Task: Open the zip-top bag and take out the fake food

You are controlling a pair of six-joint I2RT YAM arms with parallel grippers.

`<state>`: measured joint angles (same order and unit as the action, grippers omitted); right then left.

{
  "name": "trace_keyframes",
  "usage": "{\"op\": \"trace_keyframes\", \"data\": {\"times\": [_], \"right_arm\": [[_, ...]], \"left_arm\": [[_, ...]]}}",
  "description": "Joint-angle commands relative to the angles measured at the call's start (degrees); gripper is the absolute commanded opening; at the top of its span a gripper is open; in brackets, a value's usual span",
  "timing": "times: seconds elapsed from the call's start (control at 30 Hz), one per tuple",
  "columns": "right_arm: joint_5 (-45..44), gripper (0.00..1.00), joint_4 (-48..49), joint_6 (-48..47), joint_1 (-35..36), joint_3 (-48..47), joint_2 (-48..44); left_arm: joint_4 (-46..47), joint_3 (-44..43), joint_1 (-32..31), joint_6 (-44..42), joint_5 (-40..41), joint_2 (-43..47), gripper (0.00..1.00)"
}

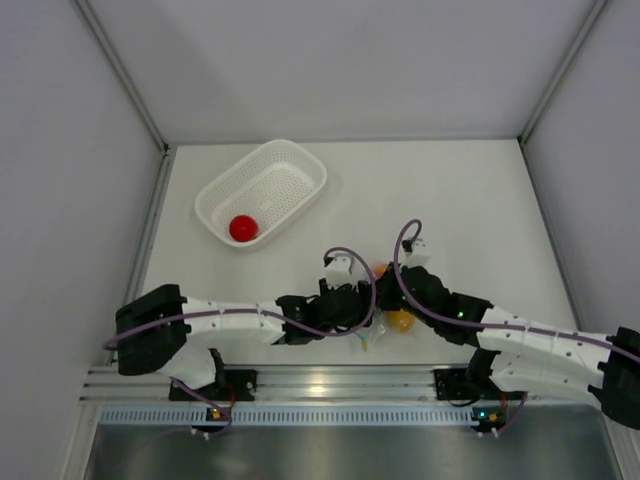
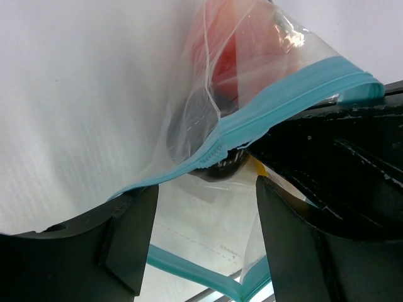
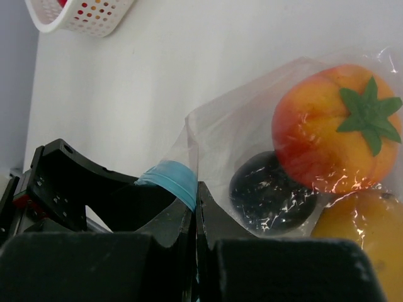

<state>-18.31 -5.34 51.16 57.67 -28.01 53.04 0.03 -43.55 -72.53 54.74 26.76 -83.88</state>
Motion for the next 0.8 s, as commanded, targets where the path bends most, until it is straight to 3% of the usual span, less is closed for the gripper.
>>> {"op": "trace_keyframes", "data": {"times": [0.0,0.2,0.33,0.47,0.63,0.77], "right_arm": [[8.5,0.0,15.1,5.2,1.2,0.7,1.5],[13.6,0.0,19.2,6.2,1.3,1.3,1.9],[8.0,0.0,7.4,1.6,1.4,-1.9,-1.7],[0.4,0.0,-3.9,-2.1,1.3,-3.7,-4.0],[-1.7,0.0,-7.0,-2.6,1.2,-0.7,-7.1],[-3.4,0.0,-7.7,-1.9,1.2,1.8,-9.9]], "left_arm": [[1.6,-1.7,-0.2,0.3,0.9,2.4,0.69],[-3.0,-2.9,-0.2,-0.6,3.0,1.8,0.66],[-3.5,-3.2,-0.2,-0.3,3.6,0.7,0.66],[-3.4,-5.4,-0.2,-0.8,4.1,-1.1,0.73],[-2.8,-10.2,-0.3,-0.5,3.4,-4.3,0.75],[-1.4,-13.5,-0.4,0.7,2.5,-9.5,0.7]]}}
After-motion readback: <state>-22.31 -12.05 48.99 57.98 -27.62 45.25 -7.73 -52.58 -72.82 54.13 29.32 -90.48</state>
